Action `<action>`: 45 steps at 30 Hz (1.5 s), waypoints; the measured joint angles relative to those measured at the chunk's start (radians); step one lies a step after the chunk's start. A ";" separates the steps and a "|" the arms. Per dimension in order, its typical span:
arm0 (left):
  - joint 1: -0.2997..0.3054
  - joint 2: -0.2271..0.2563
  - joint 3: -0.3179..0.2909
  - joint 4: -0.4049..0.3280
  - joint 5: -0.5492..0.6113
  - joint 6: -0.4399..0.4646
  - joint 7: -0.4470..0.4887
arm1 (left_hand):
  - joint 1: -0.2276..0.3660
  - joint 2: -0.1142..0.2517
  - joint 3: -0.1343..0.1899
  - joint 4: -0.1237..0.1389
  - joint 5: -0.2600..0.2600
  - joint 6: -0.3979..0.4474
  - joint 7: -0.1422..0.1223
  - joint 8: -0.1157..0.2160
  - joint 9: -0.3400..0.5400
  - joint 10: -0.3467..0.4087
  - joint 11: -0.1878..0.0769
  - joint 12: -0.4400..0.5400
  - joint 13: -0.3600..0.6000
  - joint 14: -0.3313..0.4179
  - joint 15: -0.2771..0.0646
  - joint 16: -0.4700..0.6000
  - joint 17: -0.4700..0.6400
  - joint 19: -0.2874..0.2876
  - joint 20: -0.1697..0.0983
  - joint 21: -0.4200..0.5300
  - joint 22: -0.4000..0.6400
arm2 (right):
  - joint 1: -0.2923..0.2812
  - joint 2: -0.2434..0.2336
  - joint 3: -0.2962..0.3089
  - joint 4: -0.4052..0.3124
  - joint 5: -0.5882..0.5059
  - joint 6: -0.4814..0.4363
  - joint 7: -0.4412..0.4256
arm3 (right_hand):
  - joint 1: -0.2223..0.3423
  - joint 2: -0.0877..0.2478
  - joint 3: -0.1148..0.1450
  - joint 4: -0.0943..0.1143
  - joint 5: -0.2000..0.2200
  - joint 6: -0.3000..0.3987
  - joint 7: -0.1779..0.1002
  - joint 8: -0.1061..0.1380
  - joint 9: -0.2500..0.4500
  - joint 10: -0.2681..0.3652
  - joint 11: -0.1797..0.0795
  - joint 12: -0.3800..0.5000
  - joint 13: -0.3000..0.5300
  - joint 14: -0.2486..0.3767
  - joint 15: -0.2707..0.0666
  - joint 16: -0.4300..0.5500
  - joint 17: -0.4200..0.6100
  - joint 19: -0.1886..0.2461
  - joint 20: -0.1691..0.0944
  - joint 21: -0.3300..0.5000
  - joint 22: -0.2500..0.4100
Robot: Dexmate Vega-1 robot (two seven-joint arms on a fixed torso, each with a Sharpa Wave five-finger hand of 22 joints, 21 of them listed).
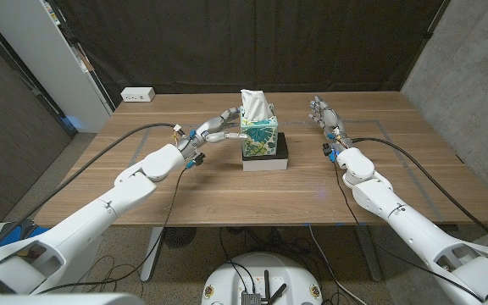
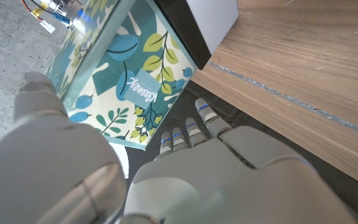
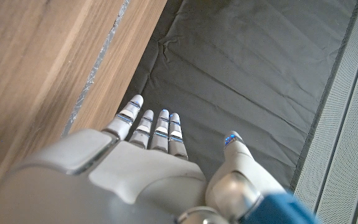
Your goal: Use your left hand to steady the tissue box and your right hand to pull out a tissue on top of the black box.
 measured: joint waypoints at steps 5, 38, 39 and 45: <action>-0.009 -0.010 0.004 0.010 -0.014 -0.015 -0.017 | 0.042 0.016 -0.010 0.002 0.004 0.055 0.027 0.028 0.000 0.074 0.002 0.012 0.000 0.074 -0.003 0.008 0.000 0.047 -0.014 0.008 0.000 | -0.007 -0.004 0.003 -0.010 -0.002 0.001 -0.005 | 0.000 0.000 0.000 0.000 0.000 0.004 0.004 0.000 0.000 0.000 0.000 -0.004 0.000 0.000 0.000 0.000 0.000 0.000 0.000 0.000 0.000; -0.007 -0.042 -0.002 0.043 -0.088 -0.016 -0.025 | 0.242 0.132 0.082 0.001 -0.124 0.418 0.045 0.222 0.033 0.527 -0.027 0.054 0.019 0.465 -0.020 0.030 -0.001 0.198 -0.012 0.015 0.005 | 0.023 0.017 -0.008 0.054 -0.017 0.023 0.000 | 0.000 0.000 -0.004 -0.004 0.000 0.004 0.004 0.000 0.000 0.000 0.000 -0.004 0.000 0.000 0.000 -0.004 -0.005 0.000 0.000 0.000 0.000; -0.007 -0.042 -0.002 0.044 -0.089 -0.016 -0.025 | 0.244 0.135 0.082 0.001 -0.128 0.418 0.045 0.222 0.033 0.527 -0.027 0.053 0.019 0.465 -0.020 0.029 -0.001 0.198 -0.012 0.015 0.005 | 0.023 0.018 -0.008 0.054 -0.017 0.023 0.000 | 0.000 0.000 -0.004 -0.004 0.000 0.004 0.004 0.000 0.000 0.000 0.000 -0.003 0.000 0.000 0.000 -0.004 -0.005 0.000 0.000 0.000 0.000; -0.011 -0.043 -0.002 0.047 -0.101 -0.015 -0.038 | 0.245 0.136 0.085 0.004 -0.132 0.415 0.047 0.222 0.033 0.527 -0.027 0.046 0.019 0.465 -0.020 0.023 -0.001 0.198 -0.012 0.015 0.005 | 0.026 0.020 -0.009 0.056 -0.018 0.023 -0.002 | 0.000 0.000 -0.004 -0.004 0.000 0.007 0.000 0.000 0.000 0.000 0.000 -0.003 0.000 0.000 0.000 -0.008 -0.005 0.000 0.000 0.000 0.000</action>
